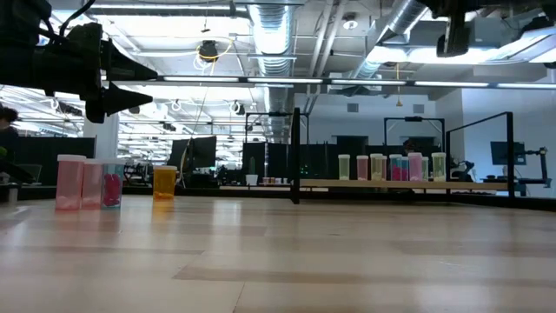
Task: Pick and place medicine bottles onto shelf by color
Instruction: Move the orange pill bottle to the center of the table
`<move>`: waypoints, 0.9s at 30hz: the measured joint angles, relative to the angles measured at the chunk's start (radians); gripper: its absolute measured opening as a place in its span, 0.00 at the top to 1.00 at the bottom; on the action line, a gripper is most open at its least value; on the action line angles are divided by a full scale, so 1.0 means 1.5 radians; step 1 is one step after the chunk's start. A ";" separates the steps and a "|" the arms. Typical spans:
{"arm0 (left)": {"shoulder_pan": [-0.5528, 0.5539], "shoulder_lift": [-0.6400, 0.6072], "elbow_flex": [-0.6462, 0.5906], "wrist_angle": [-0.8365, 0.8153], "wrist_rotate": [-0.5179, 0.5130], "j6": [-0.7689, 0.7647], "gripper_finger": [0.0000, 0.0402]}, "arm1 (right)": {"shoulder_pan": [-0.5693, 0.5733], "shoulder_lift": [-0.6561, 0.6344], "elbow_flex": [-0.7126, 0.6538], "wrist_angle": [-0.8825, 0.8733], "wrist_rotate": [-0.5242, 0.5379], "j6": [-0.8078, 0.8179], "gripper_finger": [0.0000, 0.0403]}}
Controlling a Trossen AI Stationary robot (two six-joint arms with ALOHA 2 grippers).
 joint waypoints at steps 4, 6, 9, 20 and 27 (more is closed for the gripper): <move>0.000 0.000 0.000 0.000 0.000 0.000 0.22 | 0.015 -0.042 -0.043 0.066 0.016 -0.070 0.86; 0.000 0.000 0.000 0.000 0.000 0.000 0.22 | 0.011 -0.076 -0.067 0.058 0.015 -0.092 0.86; 0.000 0.000 0.000 0.000 0.000 0.000 0.22 | 0.008 -0.141 -0.102 0.061 0.000 -0.100 0.86; 0.000 0.000 0.000 0.000 0.000 0.000 0.22 | 0.010 -0.315 -0.201 0.027 -0.074 -0.148 0.86; 0.000 0.000 0.000 0.000 0.000 0.000 0.22 | 0.010 -0.347 -0.205 -0.100 -0.081 -0.148 0.86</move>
